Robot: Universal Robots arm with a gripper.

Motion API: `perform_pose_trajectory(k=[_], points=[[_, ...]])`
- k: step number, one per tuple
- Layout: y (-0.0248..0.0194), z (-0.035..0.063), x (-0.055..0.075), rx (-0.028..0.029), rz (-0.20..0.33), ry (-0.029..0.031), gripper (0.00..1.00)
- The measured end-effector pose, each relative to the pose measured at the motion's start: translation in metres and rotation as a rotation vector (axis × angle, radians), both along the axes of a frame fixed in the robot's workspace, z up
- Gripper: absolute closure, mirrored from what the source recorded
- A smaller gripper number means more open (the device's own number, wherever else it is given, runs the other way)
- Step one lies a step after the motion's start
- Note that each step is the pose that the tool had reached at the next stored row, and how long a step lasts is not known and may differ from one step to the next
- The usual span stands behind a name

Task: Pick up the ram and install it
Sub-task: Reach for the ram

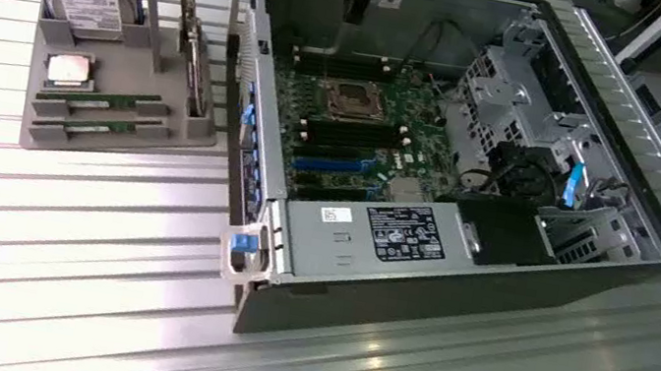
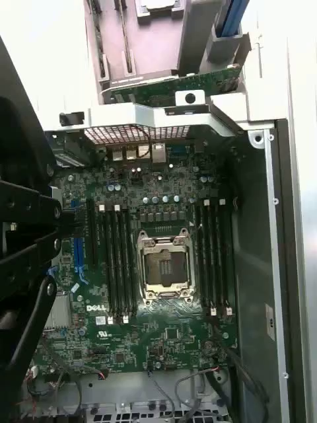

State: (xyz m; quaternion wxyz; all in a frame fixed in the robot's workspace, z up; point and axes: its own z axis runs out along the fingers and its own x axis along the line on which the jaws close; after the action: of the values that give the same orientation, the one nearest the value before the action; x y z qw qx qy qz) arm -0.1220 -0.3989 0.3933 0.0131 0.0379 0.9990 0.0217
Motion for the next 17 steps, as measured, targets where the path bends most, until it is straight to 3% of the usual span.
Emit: perform_pose_trajectory(k=[1,2,17], points=[[0.0000,0.0000,-0.016,0.0001,0.000,-0.0002,0.90],[0.0000,0.0000,-0.024,-0.0001,0.000,-0.0002,0.90],[0.0000,-0.0002,-0.064,0.0000,0.000,-0.0004,0.90]])
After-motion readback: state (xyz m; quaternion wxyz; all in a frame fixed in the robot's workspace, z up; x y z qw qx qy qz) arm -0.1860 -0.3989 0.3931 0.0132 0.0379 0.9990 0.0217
